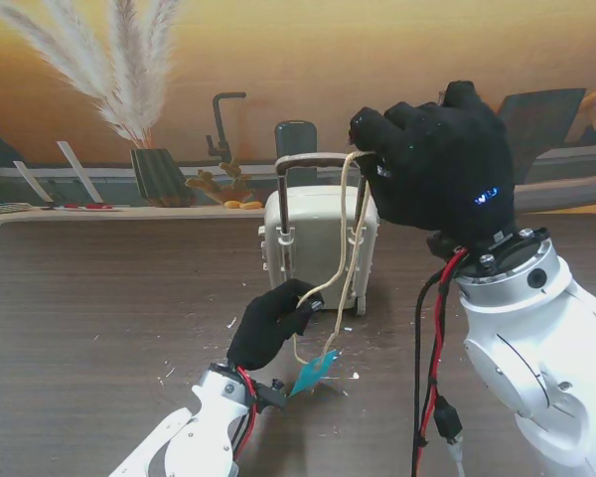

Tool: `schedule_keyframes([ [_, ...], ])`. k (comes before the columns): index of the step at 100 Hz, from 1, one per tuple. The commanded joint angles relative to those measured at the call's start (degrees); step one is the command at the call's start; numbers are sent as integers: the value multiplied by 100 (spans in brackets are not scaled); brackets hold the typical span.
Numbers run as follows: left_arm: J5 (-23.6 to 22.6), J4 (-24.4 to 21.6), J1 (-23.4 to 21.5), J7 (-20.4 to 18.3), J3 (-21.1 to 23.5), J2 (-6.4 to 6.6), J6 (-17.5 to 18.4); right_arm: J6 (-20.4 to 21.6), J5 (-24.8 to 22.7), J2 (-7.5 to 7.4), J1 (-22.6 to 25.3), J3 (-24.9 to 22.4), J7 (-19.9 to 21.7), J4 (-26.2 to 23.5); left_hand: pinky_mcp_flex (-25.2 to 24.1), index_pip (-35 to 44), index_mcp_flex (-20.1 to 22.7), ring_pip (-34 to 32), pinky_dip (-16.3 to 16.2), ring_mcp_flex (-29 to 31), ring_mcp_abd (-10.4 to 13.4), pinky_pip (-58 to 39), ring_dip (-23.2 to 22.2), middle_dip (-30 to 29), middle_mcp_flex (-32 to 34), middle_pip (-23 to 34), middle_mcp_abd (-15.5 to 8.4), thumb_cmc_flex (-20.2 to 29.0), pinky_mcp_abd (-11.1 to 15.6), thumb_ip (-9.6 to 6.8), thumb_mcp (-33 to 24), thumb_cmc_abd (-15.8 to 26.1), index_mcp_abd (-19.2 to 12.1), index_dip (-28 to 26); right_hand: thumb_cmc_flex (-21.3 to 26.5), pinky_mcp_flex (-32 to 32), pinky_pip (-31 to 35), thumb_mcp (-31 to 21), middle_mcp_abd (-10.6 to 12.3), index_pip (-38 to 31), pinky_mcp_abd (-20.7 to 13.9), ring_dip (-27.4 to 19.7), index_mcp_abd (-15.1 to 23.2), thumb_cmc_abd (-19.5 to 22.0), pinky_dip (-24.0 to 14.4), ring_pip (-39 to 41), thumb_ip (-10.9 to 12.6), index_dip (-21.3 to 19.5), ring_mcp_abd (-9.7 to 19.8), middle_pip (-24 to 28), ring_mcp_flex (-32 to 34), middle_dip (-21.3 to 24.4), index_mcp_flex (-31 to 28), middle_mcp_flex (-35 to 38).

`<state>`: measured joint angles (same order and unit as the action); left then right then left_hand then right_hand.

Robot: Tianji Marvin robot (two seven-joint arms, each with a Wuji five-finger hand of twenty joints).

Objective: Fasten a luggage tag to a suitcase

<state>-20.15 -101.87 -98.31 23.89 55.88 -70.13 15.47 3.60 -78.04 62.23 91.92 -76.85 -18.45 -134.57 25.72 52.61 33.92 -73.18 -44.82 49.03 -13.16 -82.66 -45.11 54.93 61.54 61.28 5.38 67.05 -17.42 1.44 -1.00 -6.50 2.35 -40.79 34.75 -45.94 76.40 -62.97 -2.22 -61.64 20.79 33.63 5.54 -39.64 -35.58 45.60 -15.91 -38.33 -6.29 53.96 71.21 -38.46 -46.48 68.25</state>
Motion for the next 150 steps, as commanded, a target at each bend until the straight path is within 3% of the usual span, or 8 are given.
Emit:
schedule_keyframes([
  [1, -128, -286, -4, -137, 65, 53, -71, -49, 18, 13, -81, -45, 96, -45, 533, 257, -22, -545, -311, 363, -14, -669, -281, 206, 196, 247, -122, 284, -178, -12, 177, 169, -71, 85, 319, -4, 44, -57, 19, -113, -29, 38, 364, 237, -27, 87, 12, -218, 52, 131, 130, -118, 23, -7],
  [12, -263, -585, -71, -136, 146, 76, -183, -93, 98, 26, -217, -85, 134, 4, 1573, 304, -10, -1168, -466, 875, 120, -1613, -292, 287, 348, 360, -99, 264, -9, -12, 173, 147, -13, 150, 323, -1, 42, -54, 30, -112, -31, 37, 365, 236, -27, 87, 13, -217, 55, 128, 130, -118, 24, -9],
  [23, -392, -917, -145, -55, 194, 72, -470, -154, 203, 44, -417, -105, 168, 89, 3556, 354, 18, -2020, 1039, 1990, 827, -3624, 250, 276, 500, 494, -63, 213, 1057, -10, 166, 107, 21, 255, 332, 4, 37, -56, 33, -108, -32, 37, 378, 228, -26, 86, 17, -215, 54, 127, 128, -120, 25, -13],
  [27, -438, -1030, -163, 19, 196, 59, -606, -179, 235, 49, -500, -99, 175, 128, 3776, 356, 27, -2138, 479, 2355, 1061, -3726, 391, 272, 517, 533, -44, 198, 1551, -15, 165, 99, 36, 287, 333, 4, 37, -57, 33, -109, -32, 36, 375, 228, -26, 85, 18, -216, 52, 126, 126, -120, 23, -13],
  [34, -539, -1229, -204, 43, 236, 65, -788, -253, 286, 61, -644, -67, 188, 206, 3816, 341, 22, -2207, 34, 2395, 1132, -3731, 385, 276, 534, 574, -47, 191, 1762, -27, 158, 98, 47, 314, 336, 4, 36, -62, 26, -109, -32, 36, 378, 218, -26, 84, 19, -216, 52, 123, 126, -119, 21, -10],
  [66, -604, -1697, -184, 237, 374, 21, -967, -725, 555, 131, -1516, 255, 100, 900, 3810, 342, 4, -2213, -19, 2398, 1148, -3731, 390, 292, 549, 630, -64, 178, 1761, -32, 157, 102, 49, 327, 325, 11, 31, -100, 42, -114, -31, 26, 400, 178, -26, 65, 18, -209, 55, 104, 127, -106, 13, -1],
  [95, -633, -1997, 19, 408, 298, -47, -1294, -607, 875, 193, -2669, 664, -244, 1970, 3816, 313, 16, -2235, -63, 2397, 1140, -3731, 392, 286, 556, 637, -78, 186, 1760, -37, 152, 105, 76, 379, 224, -26, 13, -251, 106, -166, -36, 6, 482, 67, -17, 35, -11, -205, 85, 127, 168, -96, -6, 52],
  [150, -175, -2119, 477, 418, 158, -161, -1523, -1071, 1348, 372, -4000, 1510, -515, 3363, 3783, 230, 19, -2130, 133, 2383, 1058, -3731, 429, 257, 502, 540, -113, 196, 1628, -39, 154, 116, 48, 524, 192, -8, -40, -262, 141, -177, -40, -26, 561, 75, 6, -46, -40, -134, 88, 99, 165, -68, 4, 37],
])
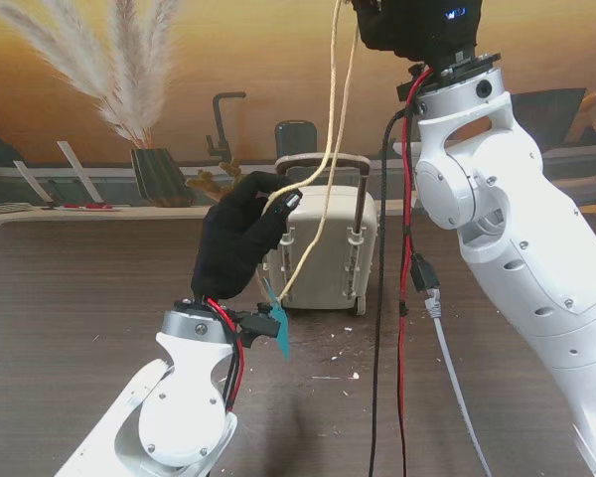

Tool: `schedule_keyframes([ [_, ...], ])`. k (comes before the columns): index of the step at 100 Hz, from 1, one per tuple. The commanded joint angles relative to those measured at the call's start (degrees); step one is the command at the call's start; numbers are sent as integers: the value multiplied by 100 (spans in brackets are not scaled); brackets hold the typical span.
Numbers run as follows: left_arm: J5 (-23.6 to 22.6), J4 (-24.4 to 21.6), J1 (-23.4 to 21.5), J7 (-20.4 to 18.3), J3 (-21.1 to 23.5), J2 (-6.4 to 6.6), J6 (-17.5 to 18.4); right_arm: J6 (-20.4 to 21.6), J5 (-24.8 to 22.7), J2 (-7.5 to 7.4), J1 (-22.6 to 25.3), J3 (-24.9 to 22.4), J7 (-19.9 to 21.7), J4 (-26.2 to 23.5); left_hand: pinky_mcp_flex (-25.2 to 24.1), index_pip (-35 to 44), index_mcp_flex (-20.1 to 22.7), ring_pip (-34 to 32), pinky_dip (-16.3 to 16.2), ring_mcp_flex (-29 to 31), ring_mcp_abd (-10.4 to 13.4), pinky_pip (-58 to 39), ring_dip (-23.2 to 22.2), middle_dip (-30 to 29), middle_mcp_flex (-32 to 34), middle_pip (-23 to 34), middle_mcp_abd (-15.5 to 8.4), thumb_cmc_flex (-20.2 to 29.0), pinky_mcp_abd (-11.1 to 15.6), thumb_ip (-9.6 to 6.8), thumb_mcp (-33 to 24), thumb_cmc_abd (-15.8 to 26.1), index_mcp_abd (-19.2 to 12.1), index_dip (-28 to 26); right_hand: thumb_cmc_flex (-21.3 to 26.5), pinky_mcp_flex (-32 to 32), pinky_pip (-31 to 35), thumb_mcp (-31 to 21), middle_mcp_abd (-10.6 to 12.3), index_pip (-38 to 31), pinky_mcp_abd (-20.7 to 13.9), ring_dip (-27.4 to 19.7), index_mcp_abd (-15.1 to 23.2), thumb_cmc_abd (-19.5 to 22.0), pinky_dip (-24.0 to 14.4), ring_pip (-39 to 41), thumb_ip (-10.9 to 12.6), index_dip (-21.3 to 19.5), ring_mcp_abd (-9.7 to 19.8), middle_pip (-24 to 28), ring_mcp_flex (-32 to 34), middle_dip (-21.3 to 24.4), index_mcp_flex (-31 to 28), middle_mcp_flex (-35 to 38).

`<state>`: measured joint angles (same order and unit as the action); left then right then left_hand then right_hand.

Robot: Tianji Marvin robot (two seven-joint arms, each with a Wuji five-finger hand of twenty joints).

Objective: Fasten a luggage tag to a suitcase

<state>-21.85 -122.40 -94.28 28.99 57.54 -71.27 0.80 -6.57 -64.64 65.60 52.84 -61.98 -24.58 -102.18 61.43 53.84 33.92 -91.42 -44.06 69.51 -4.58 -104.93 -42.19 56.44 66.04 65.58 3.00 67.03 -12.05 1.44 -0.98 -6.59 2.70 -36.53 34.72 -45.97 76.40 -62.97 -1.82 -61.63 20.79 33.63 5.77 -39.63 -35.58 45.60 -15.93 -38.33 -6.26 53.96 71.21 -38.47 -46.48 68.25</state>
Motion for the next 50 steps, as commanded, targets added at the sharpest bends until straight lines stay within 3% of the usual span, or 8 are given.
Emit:
schedule_keyframes([
  [1, 3, -62, 82, -93, -10, -49, -59, -61, 13, 36, -107, 36, 100, 148, 212, 106, 19, -303, 62, 335, 198, -1505, 137, 106, 50, 107, 124, 198, 1089, -39, 152, 120, 13, 100, 198, -5, -40, -260, 98, -177, -40, -26, 543, 70, 6, -47, -38, -132, 85, 98, 165, -68, 2, 38],
  [25, 218, 53, 237, -144, 24, -76, -165, -181, 93, 79, -463, 366, 63, 710, 200, 78, 14, -241, 160, 301, 148, -1505, 131, 102, 37, 66, 114, 204, 1025, -41, 152, 121, 16, 140, 183, 17, -56, -246, 116, -156, -43, -33, 603, 53, 7, -76, -31, -113, 77, 85, 139, -74, -25, 42],
  [50, 370, 206, 299, -168, 105, -90, -234, -230, -1, 47, -562, 582, 257, 981, 196, 60, 17, -210, 226, 286, 120, -1505, 113, 103, 32, 38, 113, 205, 980, -48, 150, 108, 21, 166, 136, 85, -127, -209, 128, -39, -69, -74, 761, -23, 25, -182, -22, -9, 76, 38, 87, -80, -158, 70],
])
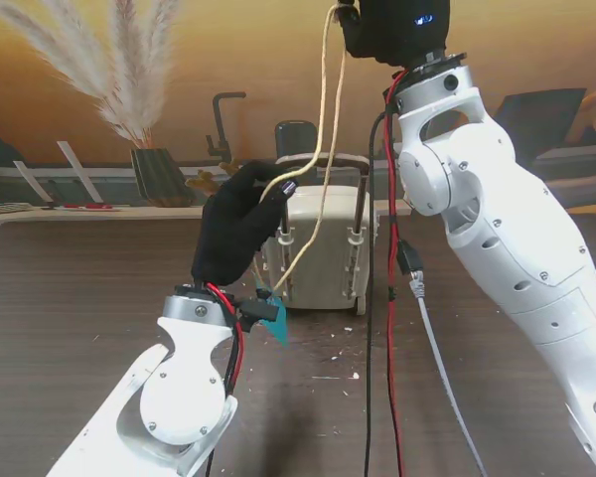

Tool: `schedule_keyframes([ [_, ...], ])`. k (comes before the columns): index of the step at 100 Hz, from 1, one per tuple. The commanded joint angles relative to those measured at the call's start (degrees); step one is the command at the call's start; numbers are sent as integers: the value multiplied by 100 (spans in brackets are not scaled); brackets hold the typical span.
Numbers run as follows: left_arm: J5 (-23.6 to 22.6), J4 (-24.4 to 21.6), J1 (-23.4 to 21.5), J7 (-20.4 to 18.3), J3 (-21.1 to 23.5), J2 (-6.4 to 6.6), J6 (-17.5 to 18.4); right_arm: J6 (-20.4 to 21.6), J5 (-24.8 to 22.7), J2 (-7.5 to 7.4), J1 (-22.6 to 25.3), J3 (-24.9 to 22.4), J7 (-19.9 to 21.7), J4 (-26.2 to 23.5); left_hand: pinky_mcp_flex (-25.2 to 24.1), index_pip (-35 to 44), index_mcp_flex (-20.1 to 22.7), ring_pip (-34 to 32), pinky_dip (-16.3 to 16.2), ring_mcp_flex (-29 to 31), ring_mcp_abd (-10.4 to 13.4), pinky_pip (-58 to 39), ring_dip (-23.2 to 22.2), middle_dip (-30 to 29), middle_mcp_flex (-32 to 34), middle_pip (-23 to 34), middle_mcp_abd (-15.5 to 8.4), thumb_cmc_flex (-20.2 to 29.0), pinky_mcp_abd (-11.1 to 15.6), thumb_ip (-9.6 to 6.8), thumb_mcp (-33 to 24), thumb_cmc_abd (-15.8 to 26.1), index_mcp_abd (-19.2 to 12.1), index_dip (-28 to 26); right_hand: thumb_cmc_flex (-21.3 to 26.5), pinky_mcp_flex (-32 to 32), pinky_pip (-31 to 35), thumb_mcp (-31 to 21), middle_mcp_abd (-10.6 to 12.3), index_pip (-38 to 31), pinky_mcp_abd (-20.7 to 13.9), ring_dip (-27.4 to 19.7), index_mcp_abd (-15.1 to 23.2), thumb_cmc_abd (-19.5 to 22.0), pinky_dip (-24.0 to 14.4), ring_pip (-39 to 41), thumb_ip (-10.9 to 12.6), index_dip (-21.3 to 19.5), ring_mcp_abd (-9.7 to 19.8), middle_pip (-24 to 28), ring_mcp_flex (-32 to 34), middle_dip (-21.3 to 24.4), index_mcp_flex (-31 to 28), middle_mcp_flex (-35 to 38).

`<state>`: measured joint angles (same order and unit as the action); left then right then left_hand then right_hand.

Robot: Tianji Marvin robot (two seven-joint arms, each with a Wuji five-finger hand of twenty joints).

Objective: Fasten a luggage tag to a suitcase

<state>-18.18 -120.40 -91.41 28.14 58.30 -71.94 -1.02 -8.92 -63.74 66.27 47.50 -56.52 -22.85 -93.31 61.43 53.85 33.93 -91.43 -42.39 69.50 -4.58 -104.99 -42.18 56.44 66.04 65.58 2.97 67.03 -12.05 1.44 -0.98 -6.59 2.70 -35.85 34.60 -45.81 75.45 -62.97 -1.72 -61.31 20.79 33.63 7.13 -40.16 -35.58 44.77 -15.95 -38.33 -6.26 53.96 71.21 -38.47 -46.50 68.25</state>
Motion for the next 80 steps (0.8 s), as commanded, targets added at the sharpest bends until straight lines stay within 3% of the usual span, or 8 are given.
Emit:
schedule_keyframes([
  [1, 9, 11, 12, -83, 31, -24, -54, 4, -98, -22, -31, 46, 89, 106, 196, 57, 13, -209, 60, 285, 119, -1498, 111, 103, 32, 38, 116, 206, 979, -49, 150, 105, 21, 101, 147, 68, -33, -212, 121, -65, -70, -76, 631, 22, 25, -103, -19, -3, 71, 36, 86, -81, -163, 72],
  [32, 81, 38, -57, -66, 108, -26, -53, -84, -126, -31, -159, 296, 278, 384, 193, 22, 38, -190, 91, 278, 95, -1498, 92, 107, 29, 22, 122, 219, 947, -54, 142, 98, 52, 149, 15, 57, -103, -333, 109, 228, -42, -110, 958, -330, 66, -222, -30, 324, 45, -73, 122, -102, -585, 239],
  [80, 21, -22, -505, -36, 179, 17, 165, -67, -336, -185, 212, 101, 1266, -114, 193, 14, 53, -181, 109, 278, 93, -1498, 71, 110, 27, 4, 130, 216, 941, -62, 141, 91, 44, 177, -27, 119, -202, -293, 136, 397, -44, -135, 949, -369, 111, -377, -39, 528, 22, -143, 79, -175, -713, 242],
])
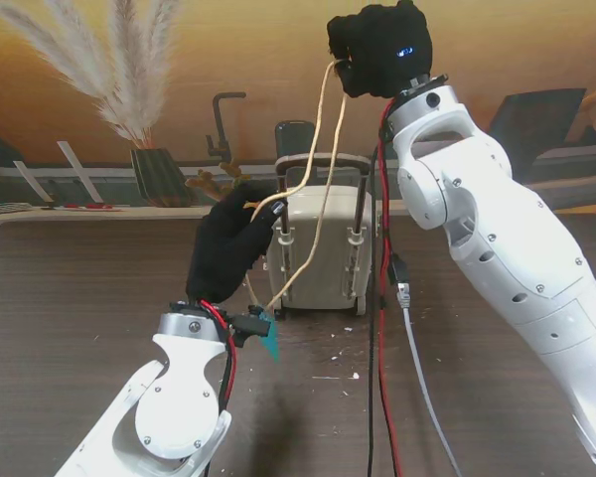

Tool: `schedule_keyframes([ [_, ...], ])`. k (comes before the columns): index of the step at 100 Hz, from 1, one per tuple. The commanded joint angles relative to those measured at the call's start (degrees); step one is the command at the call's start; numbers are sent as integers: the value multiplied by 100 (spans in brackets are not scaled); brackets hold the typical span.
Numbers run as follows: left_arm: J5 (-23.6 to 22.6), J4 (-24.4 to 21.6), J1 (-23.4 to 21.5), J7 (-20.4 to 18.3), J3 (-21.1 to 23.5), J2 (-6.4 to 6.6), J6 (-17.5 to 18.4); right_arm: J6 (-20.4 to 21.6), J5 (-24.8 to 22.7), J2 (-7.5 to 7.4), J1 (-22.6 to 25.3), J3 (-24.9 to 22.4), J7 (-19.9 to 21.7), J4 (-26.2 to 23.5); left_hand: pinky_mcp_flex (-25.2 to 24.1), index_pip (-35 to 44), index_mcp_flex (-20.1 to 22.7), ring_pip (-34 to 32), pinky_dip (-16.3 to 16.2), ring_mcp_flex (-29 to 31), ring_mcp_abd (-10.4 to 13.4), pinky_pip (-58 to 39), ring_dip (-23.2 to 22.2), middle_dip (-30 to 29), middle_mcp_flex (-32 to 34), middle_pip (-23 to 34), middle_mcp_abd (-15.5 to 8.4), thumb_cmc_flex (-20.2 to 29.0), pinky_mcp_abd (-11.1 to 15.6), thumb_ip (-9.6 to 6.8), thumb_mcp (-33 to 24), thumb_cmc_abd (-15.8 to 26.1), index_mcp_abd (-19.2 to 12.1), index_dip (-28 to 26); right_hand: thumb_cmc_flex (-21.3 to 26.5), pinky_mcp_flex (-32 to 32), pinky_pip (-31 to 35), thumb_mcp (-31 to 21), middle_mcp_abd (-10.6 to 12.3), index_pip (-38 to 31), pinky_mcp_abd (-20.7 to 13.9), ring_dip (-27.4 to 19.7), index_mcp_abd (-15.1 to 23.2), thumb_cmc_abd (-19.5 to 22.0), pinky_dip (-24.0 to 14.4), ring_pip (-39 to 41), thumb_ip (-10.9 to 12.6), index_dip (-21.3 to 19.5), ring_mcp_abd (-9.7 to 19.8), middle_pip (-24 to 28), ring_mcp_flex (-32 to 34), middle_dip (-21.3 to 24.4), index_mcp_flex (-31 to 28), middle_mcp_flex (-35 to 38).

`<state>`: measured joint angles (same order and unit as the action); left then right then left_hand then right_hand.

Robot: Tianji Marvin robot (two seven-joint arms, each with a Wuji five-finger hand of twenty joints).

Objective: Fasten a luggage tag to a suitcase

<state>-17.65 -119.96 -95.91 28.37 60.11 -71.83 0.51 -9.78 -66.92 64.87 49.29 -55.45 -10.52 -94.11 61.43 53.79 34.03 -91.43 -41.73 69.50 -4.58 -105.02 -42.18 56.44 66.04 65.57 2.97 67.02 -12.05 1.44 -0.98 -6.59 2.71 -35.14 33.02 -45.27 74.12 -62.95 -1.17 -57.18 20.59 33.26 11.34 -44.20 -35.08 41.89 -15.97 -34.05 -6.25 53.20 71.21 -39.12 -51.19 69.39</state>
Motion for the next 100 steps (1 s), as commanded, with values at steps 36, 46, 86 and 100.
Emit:
schedule_keyframes([
  [36, -81, -134, -148, -23, 17, 13, 69, 20, -77, -91, 97, 43, 481, -156, 192, 14, 40, -167, 53, 264, 80, -1496, 58, 113, 26, -3, 131, 217, 938, -65, 140, 86, 48, 114, 166, 150, -197, -299, 179, 190, -69, -121, 516, 9, 102, -287, -19, 622, 30, -251, -24, -136, -213, -25],
  [46, -73, -135, -157, -29, 20, 15, 81, 13, -87, -111, 172, 8, 640, -239, 192, 15, 40, -165, 56, 263, 75, -1496, 55, 114, 22, -7, 133, 217, 937, -66, 139, 88, 48, 115, 188, 224, -274, -312, 199, 293, -85, -137, 513, -43, 123, -375, -16, 813, 14, -387, -112, -112, -88, -199],
  [86, -99, -161, -88, -29, -32, 8, 19, 224, -205, -185, 407, -265, 961, -512, 191, 1, 44, -158, 66, 259, 68, -1496, 44, 116, 23, -16, 136, 221, 931, -67, 138, 88, 52, 124, -217, 563, -671, 164, 66, 754, -91, -253, 325, -142, 146, -933, -165, 1486, -85, -1731, -480, 794, 578, -1010],
  [100, -126, -172, -75, -19, -51, 7, 6, 303, -193, -194, 447, -324, 1002, -584, 191, 0, 44, -157, 70, 260, 67, -1496, 40, 117, 23, -17, 136, 220, 932, -66, 139, 90, 52, 123, -586, 623, -775, 307, 63, 1381, -90, -243, 144, -72, 78, -1041, -125, 1125, -103, -1723, -538, 1095, 481, -1129],
])
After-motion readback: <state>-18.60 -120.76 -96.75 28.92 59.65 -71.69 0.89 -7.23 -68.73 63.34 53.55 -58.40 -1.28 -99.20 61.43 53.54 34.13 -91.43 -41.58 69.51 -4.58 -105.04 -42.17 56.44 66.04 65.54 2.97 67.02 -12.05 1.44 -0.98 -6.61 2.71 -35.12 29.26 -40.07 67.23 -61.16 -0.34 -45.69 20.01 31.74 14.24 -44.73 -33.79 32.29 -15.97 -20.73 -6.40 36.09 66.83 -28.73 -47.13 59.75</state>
